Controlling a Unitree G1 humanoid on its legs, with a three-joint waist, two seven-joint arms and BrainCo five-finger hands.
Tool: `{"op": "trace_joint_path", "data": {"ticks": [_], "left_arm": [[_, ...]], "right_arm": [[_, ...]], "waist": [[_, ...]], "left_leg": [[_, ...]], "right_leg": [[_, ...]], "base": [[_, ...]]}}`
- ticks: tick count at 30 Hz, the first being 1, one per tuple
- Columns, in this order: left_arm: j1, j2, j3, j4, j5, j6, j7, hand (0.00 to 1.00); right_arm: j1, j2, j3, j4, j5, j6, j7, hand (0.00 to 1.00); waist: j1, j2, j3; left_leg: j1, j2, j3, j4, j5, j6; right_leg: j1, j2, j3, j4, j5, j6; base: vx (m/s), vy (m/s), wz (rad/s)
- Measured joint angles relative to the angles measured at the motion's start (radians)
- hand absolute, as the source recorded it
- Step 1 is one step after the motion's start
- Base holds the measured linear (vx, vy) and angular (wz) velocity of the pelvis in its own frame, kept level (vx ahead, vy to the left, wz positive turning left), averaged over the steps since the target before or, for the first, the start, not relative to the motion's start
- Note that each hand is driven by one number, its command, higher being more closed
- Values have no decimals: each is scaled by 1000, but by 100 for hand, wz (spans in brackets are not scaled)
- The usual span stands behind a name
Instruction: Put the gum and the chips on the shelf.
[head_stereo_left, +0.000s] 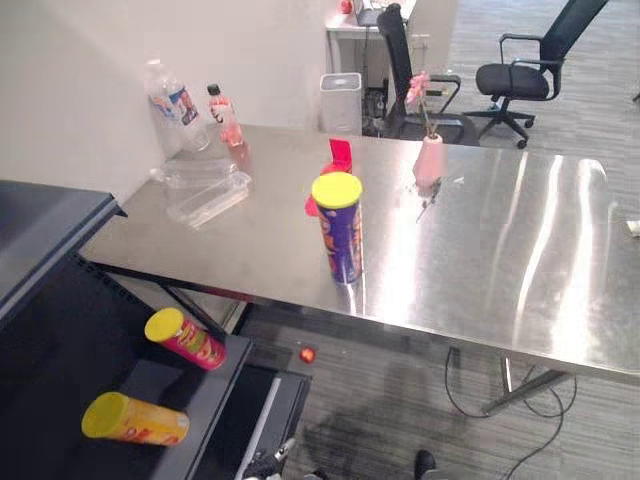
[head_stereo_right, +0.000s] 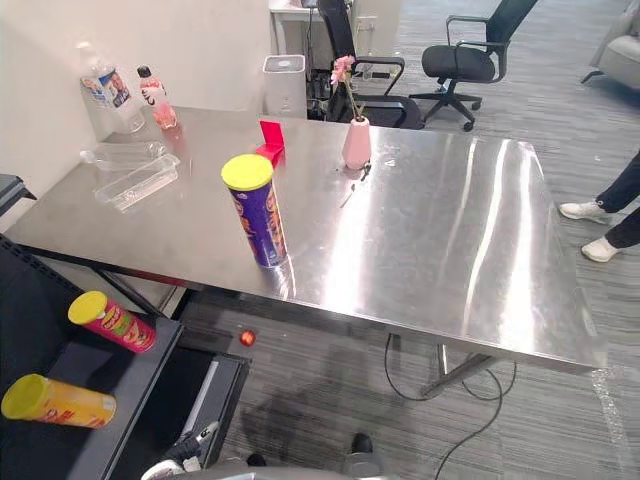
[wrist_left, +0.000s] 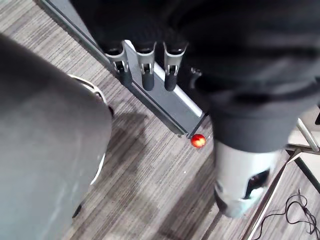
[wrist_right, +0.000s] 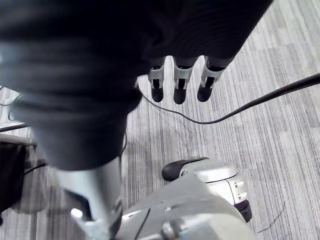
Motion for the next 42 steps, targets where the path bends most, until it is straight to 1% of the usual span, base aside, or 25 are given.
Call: {"op": "trace_joint_path", "data": {"ticks": [2, 5, 7, 10, 13, 15, 17, 18, 20, 21, 23, 24, 25, 26, 27, 28, 30, 31, 33, 34, 36, 39, 40, 41, 42], "left_arm": [[2, 8, -11, 11, 7, 0, 2, 0], [0, 15, -43, 25, 20, -11, 2, 0], [-4, 15, -50, 32, 20, -16, 4, 0], [-4, 15, -65, 38, 20, -22, 6, 0], [-4, 19, -77, 39, 20, -26, 6, 0], [-3, 19, -76, 44, 20, -35, 7, 0], [-2, 17, -68, 46, 21, -45, 7, 0], [2, 15, -50, 46, 25, -47, 8, 0], [2, 15, -33, 46, 27, -48, 7, 0], [3, 15, -17, 45, 29, -48, 7, 0], [10, 16, 34, 42, 30, -49, 7, 0], [13, 16, 45, 41, 30, -49, 7, 0], [24, 16, 74, 34, 48, -49, 7, 0], [27, 17, 81, 32, 59, -49, 7, 0], [39, 18, 94, 23, 66, -49, 7, 0], [43, 18, 101, 22, 68, -49, 7, 0], [54, 18, 115, 11, 96, -44, 7, 0], [60, 18, 116, 3, 101, -44, 7, 0], [75, 18, 115, -14, 101, -42, 7, 0], [75, 18, 114, -14, 101, -40, 7, 0], [82, 19, 106, -25, 101, -23, 6, 0], [93, 22, 85, -43, 101, -18, 4, 0], [93, 24, 79, -44, 101, -18, 4, 0], [101, 25, 70, -62, 101, -7, 4, 0], [111, 25, 67, -75, 104, -6, 4, 0]], "right_arm": [[-4, 2, 0, 0, 0, -7, -8, 0], [-7, -2, 0, 0, 9, -36, -21, 0], [-7, -2, -1, 2, 16, -39, -24, 0], [-7, 1, 0, 2, 22, -44, -38, 0], [-4, 9, -4, 2, 111, -53, -65, 0], [-3, 26, -28, 2, 221, -64, -96, 0], [-2, 33, -52, 2, 292, -69, -111, 0], [0, 37, -85, 2, 359, -80, -136, 0], [2, 36, -141, 2, 410, -85, -152, 0], [2, 36, -184, 2, 455, -93, -172, 0], [3, 25, -338, 1, 555, -116, -209, 0], [2, 18, -377, 1, 573, -121, -219, 0], [-3, -9, -466, -2, 613, -136, -239, 0], [-6, -20, -499, -8, 630, -145, -246, 0], [-13, -47, -562, -31, 640, -155, -263, 0], [-15, -57, -586, -48, 643, -158, -267, 0], [-30, -111, -672, -132, 648, -167, -284, 0], [-36, -122, -687, -153, 649, -175, -284, 0], [-56, -168, -696, -272, 651, -189, -288, 0], [-63, -177, -695, -301, 650, -195, -287, 0], [-104, -212, -688, -419, 649, -214, -287, 0], [-160, -233, -666, -551, 645, -237, -273, 0], [-166, -241, -659, -567, 644, -239, -267, 0], [-199, -287, -644, -648, 619, -261, -241, 0], [-201, -296, -637, -675, 577, -266, -230, 0]], "waist": [[0, 1, -2], [0, 11, -11], [0, 12, -10], [0, 7, -13], [1, -1, -15], [3, -9, -18], [4, -11, -20], [4, -15, -24], [9, -22, -27], [12, -28, -31], [24, -46, -43], [25, -51, -46], [25, -61, -54], [25, -64, -57], [24, -68, -61], [24, -69, -64], [22, -73, -70], [22, -74, -72], [19, -74, -75], [19, -72, -78], [15, -70, -84], [-1, -67, -86], [-1, -67, -86], [-2, -66, -87], [-4, -66, -88]], "left_leg": [[22, -14, 3, -22, 0, 0], [35, -23, 0, -40, 0, 1], [46, -21, -5, -41, 0, 1], [67, -11, -11, -53, 0, 1], [67, -12, -25, -60, 3, 5], [74, -16, -26, -74, 12, 12], [81, -17, -26, -82, 15, 11], [85, -19, -26, -93, 22, 13], [83, -19, -25, -95, 24, 10], [82, -19, -25, -98, 24, 7], [84, -18, -23, -111, 30, 6], [84, -18, -23, -113, 30, 7], [88, -18, -20, -120, 31, 8], [92, -19, -18, -125, 32, 9], [99, -20, -8, -130, 34, 13], [100, -21, -4, -132, 33, 13], [102, -26, 3, -145, 34, 14], [100, -26, 6, -145, 34, 14], [102, -24, 20, -146, 33, 13], [103, -23, 24, -146, 32, 13], [101, -21, 32, -146, 29, 11], [99, -18, 37, -144, 28, 9], [99, -18, 38, -143, 27, 8], [99, -15, 50, -130, 15, 6], [98, -16, 53, -125, 11, 6]], "right_leg": [[4, -9, 6, -1, 1, 2], [8, -11, 0, -1, 1, 2], [18, -4, -6, -1, 1, 2], [34, 9, -23, -1, 0, 1], [32, 8, -30, -1, -3, -2], [31, 6, -34, 2, -4, -3], [31, 5, -34, 6, -6, -5], [30, 4, -34, 8, -11, -5], [25, 4, -34, 11, -14, -2], [22, 4, -34, 12, -14, -2], [16, 5, -34, 12, -13, -2], [16, 4, -34, 12, -13, -2], [16, 3, -33, 11, -10, -5], [16, 2, -32, 11, -10, -5], [15, 1, -26, 11, -10, -4], [14, 1, -23, 10, -10, -4], [5, -3, -18, 11, -9, -4], [1, -2, -17, 12, -9, -3], [-3, 0, -12, 13, -9, -3], [-4, 1, -9, 13, -9, -3], [-16, 3, 3, 15, -9, -3], [-19, 7, 7, 16, -9, -3], [-20, 7, 8, 16, -9, -3], [-22, 10, 21, 16, -9, -3], [-23, 10, 24, 16, -9, -3]], "base": [[89, 92, -13], [73, 30, -6], [50, -7, -3], [-12, -52, 1], [-73, -23, 7], [-86, -18, 2], [-73, -10, -1], [-61, -9, 0], [-38, -5, -1], [0, 0, 0], [0, 0, 0], [0, 0, 0], [35, 7, -3], [47, 18, -11], [34, 16, -13], [35, 26, -17], [41, 29, -11], [43, 23, -9], [41, 9, -12], [32, 0, -15], [14, -6, -16], [-1, -8, -4], [-35, -32, -15], [-35, -20, -19], [-34, -22, -20]]}}
